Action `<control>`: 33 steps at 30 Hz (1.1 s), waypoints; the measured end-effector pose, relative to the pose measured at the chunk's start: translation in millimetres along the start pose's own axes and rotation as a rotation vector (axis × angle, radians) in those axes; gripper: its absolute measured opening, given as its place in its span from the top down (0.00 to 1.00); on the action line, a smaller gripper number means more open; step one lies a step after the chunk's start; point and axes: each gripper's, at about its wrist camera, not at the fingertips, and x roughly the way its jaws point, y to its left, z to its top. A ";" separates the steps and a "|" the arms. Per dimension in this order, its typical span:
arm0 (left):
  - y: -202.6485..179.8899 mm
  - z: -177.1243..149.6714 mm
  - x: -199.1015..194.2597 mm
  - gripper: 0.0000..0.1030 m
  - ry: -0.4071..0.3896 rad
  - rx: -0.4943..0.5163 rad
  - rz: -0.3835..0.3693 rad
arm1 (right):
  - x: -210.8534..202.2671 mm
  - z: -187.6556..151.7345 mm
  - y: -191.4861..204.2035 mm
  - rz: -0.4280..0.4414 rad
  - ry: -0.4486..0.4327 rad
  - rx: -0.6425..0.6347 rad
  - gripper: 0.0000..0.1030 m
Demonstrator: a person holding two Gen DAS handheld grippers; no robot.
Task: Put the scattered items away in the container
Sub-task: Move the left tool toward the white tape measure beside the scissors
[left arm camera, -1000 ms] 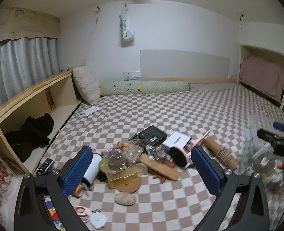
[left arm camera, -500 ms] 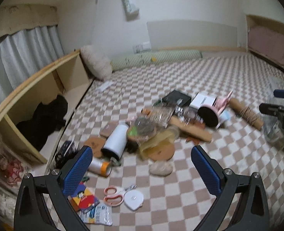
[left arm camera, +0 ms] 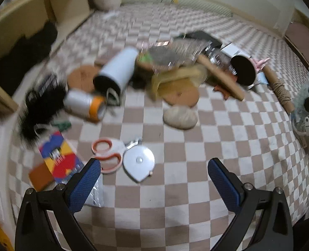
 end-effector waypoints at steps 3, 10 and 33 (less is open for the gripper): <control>6.8 -0.8 15.9 0.00 0.065 -0.067 -0.053 | 8.9 -1.0 1.1 0.015 0.026 0.018 0.00; 6.4 -0.4 47.2 0.00 0.182 -0.170 -0.151 | 21.1 -1.2 4.4 0.021 0.055 0.020 0.00; -9.1 17.8 85.6 0.00 0.236 -0.099 0.036 | 37.2 -3.7 -15.0 -0.007 0.105 0.050 0.00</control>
